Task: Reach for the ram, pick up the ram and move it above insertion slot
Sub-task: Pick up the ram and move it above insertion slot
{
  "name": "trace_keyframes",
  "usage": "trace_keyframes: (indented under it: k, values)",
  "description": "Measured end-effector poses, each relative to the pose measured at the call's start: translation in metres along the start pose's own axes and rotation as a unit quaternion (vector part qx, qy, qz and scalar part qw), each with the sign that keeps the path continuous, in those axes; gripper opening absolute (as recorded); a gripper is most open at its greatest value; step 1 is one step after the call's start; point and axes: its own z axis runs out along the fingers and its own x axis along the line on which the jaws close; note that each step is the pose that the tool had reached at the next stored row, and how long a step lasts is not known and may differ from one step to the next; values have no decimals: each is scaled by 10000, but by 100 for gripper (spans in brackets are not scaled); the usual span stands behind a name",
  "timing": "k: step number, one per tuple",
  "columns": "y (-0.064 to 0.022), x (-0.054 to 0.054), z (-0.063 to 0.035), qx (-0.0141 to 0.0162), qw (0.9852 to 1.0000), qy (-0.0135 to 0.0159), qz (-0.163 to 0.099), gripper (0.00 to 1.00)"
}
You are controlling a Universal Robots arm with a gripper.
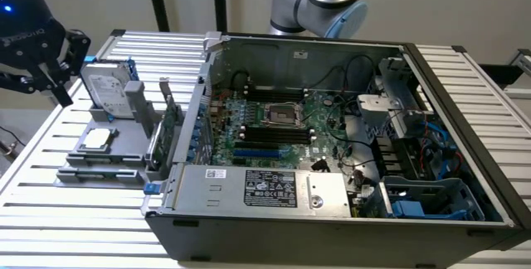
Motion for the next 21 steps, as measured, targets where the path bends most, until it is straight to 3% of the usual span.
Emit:
trace_keyframes:
  k: [6,11,16,21]
  values:
    - [0,0,10,4,9985,21,-547,11]
    - [-1,0,17,7,9950,38,-998,11]
    - [-1,0,23,10,9894,56,-1452,11]
    - [-1,0,30,13,9818,73,-1900,11]
